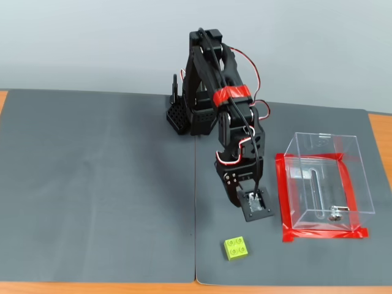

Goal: Pick the green lego block and place it into the transparent box

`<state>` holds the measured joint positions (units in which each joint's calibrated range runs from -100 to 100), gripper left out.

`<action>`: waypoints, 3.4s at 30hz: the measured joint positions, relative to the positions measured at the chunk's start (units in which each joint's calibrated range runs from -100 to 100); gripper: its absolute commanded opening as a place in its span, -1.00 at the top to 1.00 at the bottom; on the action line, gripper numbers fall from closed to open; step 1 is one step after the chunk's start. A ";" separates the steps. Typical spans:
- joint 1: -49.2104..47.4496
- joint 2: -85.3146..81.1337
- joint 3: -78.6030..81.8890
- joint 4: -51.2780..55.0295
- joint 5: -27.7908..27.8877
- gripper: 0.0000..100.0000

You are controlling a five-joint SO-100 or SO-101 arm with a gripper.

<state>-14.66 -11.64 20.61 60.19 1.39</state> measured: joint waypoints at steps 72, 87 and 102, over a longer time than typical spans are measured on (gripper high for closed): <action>-2.58 30.08 -7.90 -16.91 -0.15 0.23; -2.58 30.08 -7.90 -20.29 0.00 0.24; -2.58 30.08 -7.90 -20.29 0.00 0.24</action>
<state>-17.24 18.44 12.71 39.90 1.39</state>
